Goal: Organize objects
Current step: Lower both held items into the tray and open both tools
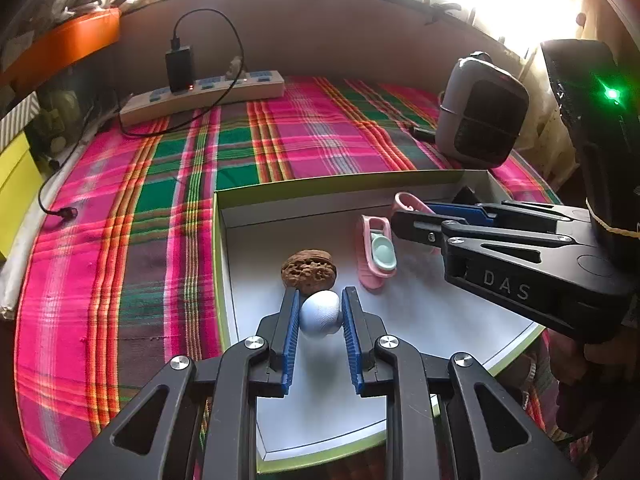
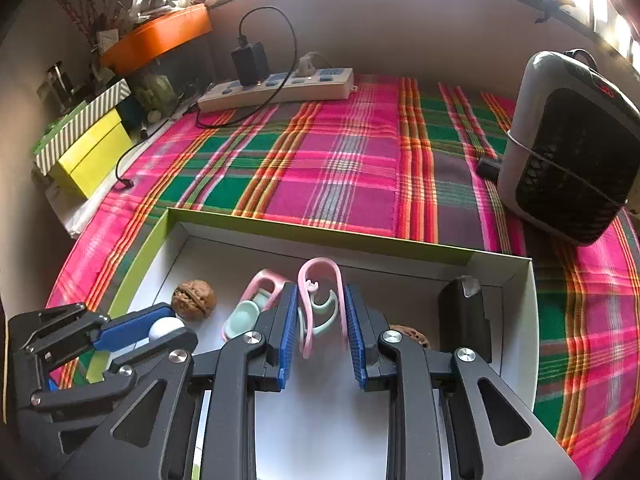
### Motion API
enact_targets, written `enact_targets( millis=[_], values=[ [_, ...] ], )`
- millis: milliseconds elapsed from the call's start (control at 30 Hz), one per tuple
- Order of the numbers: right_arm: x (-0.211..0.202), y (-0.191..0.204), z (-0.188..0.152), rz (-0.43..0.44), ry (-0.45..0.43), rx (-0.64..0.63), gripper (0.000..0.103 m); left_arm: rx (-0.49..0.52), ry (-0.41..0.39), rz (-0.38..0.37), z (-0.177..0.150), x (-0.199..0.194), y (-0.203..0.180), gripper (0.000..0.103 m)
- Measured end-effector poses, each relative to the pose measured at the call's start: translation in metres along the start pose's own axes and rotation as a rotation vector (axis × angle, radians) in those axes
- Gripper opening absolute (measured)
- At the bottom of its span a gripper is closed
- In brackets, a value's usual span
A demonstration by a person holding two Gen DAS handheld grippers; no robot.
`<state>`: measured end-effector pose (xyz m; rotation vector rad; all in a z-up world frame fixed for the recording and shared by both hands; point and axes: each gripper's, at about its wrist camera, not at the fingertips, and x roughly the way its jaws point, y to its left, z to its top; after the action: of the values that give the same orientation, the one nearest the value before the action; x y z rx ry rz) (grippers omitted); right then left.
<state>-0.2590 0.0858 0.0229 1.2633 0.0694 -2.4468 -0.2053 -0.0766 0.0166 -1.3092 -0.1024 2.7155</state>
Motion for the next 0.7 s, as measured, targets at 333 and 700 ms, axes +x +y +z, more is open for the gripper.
enact_targets(
  millis=[333, 700],
  values=[
    [0.0024, 0.0, -0.0014, -0.005, 0.0, 0.002, 0.025, 0.005, 0.0, 0.01, 0.0006, 0.0007, 0.0006, 0.019],
    [0.0036, 0.0015, -0.0022, -0.003, 0.002, 0.001, 0.025, 0.004, 0.002, 0.01, 0.0011, -0.0001, -0.0009, 0.02]
  ],
)
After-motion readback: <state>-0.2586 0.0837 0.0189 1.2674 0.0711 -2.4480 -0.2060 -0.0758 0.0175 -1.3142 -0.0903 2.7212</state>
